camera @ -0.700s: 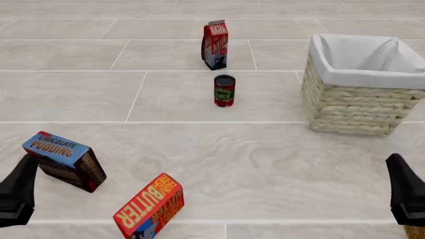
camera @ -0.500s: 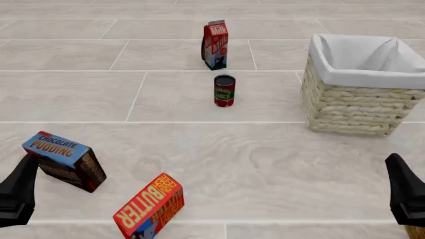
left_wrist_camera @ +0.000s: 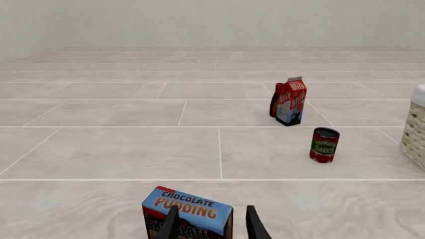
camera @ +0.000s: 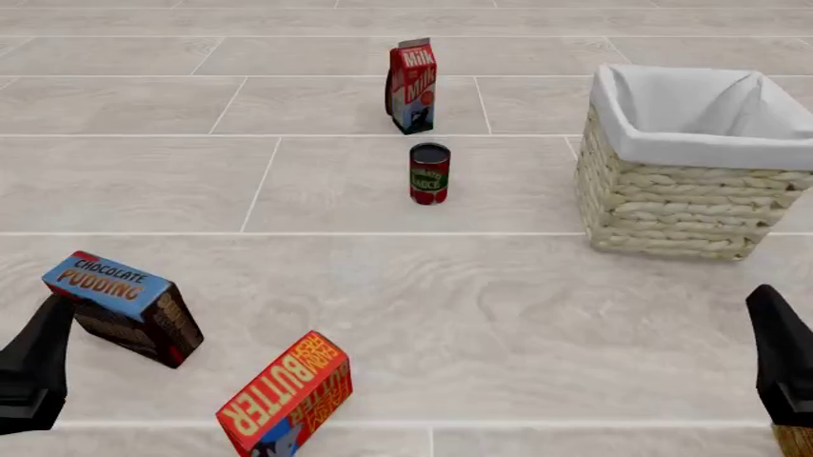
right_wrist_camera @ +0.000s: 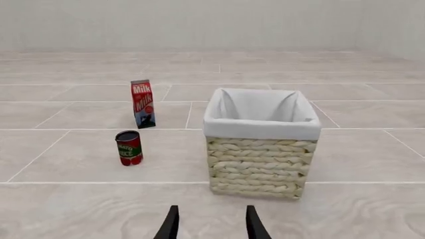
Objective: Pick the tomato sauce and place it in the basket.
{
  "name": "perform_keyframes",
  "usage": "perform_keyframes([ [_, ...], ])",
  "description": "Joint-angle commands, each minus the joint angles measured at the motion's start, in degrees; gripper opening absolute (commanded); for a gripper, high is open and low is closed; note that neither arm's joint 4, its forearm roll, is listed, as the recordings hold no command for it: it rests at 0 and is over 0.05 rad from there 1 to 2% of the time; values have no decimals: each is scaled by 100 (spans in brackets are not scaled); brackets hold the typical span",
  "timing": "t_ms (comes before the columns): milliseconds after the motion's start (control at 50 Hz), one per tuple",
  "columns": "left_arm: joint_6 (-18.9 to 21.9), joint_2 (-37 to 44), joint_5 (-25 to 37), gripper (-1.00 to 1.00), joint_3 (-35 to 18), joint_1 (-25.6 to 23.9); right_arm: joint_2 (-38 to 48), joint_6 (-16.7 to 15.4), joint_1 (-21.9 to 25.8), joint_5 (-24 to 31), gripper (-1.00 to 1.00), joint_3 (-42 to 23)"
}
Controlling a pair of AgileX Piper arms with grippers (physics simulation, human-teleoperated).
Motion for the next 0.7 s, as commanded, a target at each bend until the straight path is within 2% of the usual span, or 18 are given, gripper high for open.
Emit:
perform_keyframes([
  [20, 0, 0, 0, 100, 0, 0, 496, -304, 16, 488, 100, -984],
  [40, 0, 0, 0, 100, 0, 0, 494, -304, 16, 491, 100, -985],
  [80, 0, 0, 0, 100, 0, 0, 766, -525, -13, 557, 100, -1334],
  [160, 0, 0, 0, 100, 0, 0, 1327, -758, 238, 751, 100, -1998],
  [260, 0, 0, 0, 100, 0, 0, 1705, -665, 740, 1049, 100, -2745],
  [360, 0, 0, 0, 100, 0, 0, 2256, -617, 842, 1354, 100, -3671],
  [380, 0, 0, 0, 100, 0, 0, 2445, -706, 1027, 1398, 100, -3938],
  [420, 0, 0, 0, 100, 0, 0, 2565, -817, 1041, 1433, 100, -4108],
  [480, 0, 0, 0, 100, 0, 0, 3163, -1041, 1130, 1568, 100, -4798],
  [520, 0, 0, 0, 100, 0, 0, 3466, -1008, 1326, 1584, 100, -5131],
  [560, 0, 0, 0, 100, 0, 0, 3826, -1161, 1554, 1556, 100, -5455],
  [580, 0, 0, 0, 100, 0, 0, 3977, -1150, 1595, 1563, 100, -5609],
  [600, 0, 0, 0, 100, 0, 0, 4235, -1093, 1827, 1584, 100, -5855],
  [620, 0, 0, 0, 100, 0, 0, 4393, -1224, 1814, 1580, 100, -5983],
  [660, 0, 0, 0, 100, 0, 0, 4825, -1218, 2080, 1639, 100, -6379],
  [700, 0, 0, 0, 100, 0, 0, 4960, -1303, 2087, 1619, 100, -6507],
])
